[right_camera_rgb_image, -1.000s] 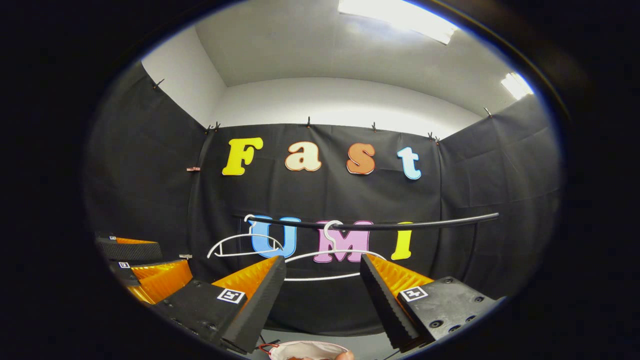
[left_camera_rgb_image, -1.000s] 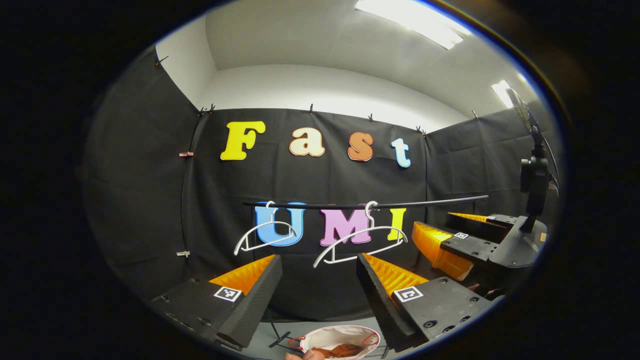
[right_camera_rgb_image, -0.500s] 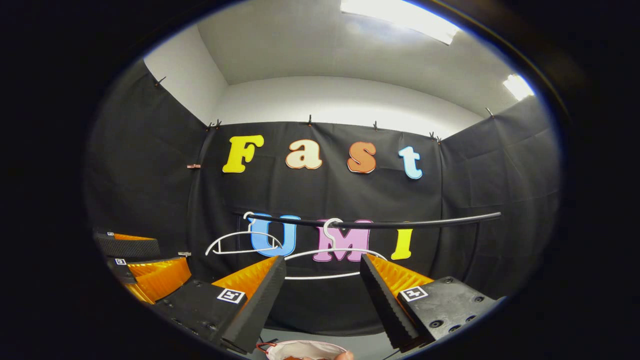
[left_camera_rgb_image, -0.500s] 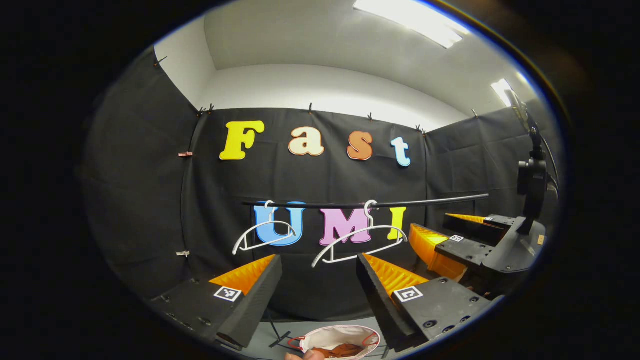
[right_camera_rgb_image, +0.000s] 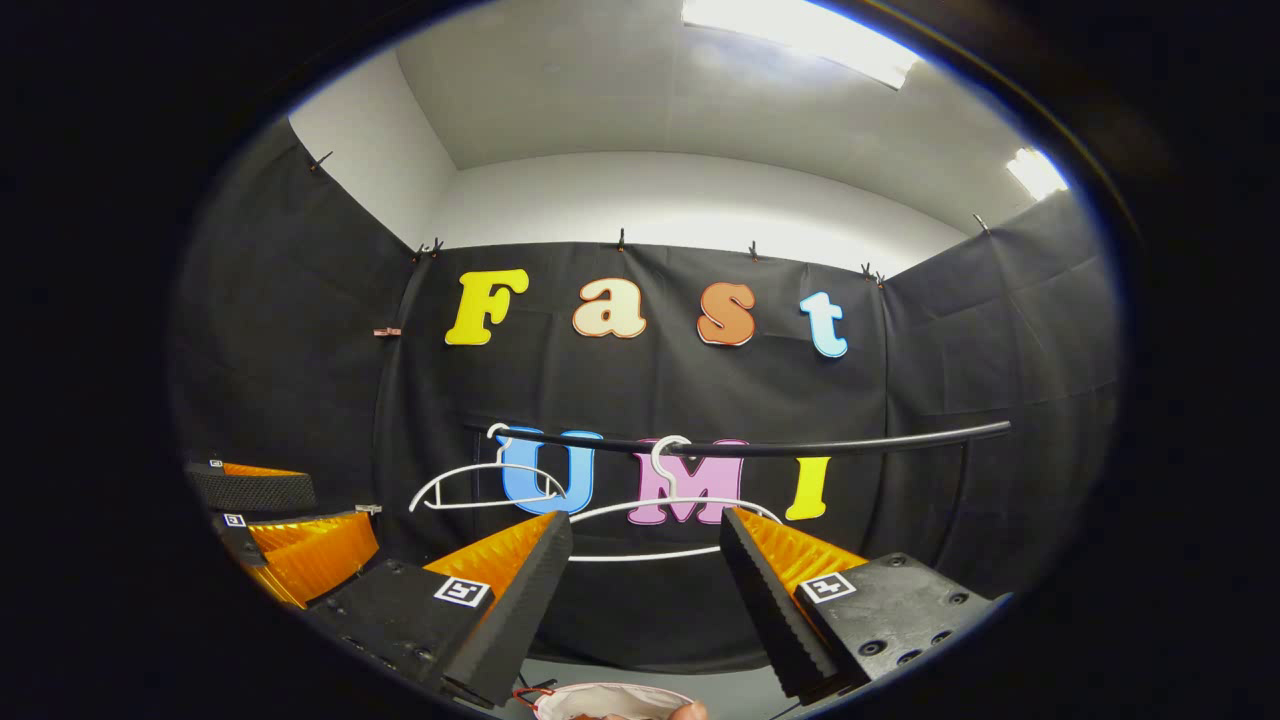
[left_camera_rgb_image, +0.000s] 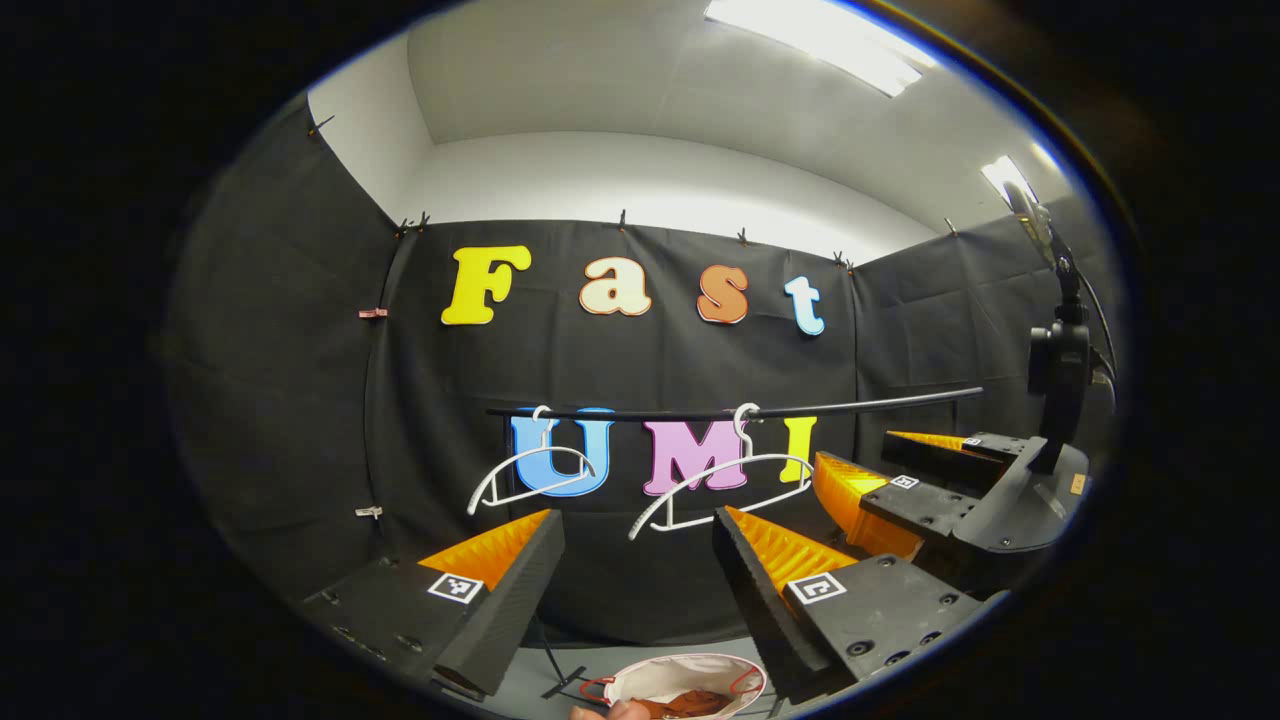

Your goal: Grasp the clothes on the hanger with both hands and then place them into the laundry hamper below.

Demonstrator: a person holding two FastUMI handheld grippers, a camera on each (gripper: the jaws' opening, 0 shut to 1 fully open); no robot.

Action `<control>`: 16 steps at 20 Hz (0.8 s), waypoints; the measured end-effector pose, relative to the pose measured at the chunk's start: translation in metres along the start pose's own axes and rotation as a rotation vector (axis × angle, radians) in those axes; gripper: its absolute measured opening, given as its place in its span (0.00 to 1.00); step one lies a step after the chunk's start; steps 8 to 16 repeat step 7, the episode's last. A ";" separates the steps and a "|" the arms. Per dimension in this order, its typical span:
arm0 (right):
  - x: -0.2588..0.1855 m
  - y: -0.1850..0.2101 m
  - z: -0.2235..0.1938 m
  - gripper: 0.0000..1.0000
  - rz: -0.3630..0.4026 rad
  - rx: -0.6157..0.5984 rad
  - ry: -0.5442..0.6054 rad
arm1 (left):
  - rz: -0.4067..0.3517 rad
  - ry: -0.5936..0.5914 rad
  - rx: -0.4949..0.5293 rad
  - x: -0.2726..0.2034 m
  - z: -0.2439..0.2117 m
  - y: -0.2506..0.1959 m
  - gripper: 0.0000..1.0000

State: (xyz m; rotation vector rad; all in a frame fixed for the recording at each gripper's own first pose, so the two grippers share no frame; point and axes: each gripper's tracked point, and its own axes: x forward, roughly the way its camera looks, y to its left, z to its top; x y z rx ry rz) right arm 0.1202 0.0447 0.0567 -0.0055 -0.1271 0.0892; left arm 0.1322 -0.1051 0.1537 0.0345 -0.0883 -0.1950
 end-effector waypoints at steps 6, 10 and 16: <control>0.005 0.003 -0.002 0.96 0.009 0.001 -0.001 | 0.017 -0.006 -0.004 0.002 0.001 0.007 0.94; 0.004 0.003 -0.002 0.96 0.009 0.002 0.000 | 0.017 -0.008 -0.007 0.002 0.002 0.007 0.94; 0.004 0.003 -0.002 0.96 0.009 0.002 0.000 | 0.017 -0.008 -0.007 0.002 0.002 0.007 0.94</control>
